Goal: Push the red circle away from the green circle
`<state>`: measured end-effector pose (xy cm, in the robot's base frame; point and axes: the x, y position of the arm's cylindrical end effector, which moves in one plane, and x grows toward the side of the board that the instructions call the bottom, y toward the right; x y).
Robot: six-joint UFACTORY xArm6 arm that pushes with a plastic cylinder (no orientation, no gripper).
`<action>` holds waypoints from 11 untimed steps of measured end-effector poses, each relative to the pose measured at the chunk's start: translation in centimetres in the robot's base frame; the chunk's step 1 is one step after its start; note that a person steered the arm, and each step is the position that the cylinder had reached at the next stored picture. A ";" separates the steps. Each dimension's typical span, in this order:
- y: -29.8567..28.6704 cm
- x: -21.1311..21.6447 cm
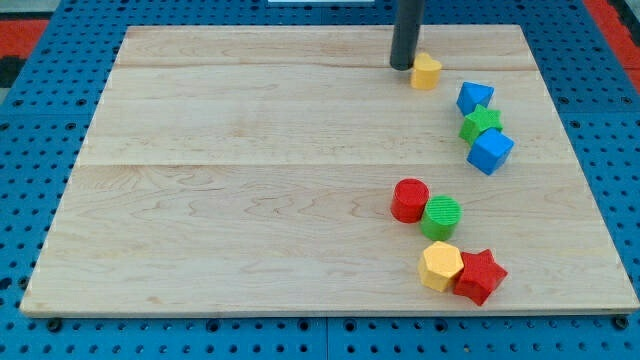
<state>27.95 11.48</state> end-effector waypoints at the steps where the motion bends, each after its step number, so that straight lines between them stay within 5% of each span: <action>1: 1.4 1.0; 4: 3.9 1.2; 6: -2.3 -1.0; 8: -17.1 14.4; 9: -18.6 23.9; 11: -6.1 25.9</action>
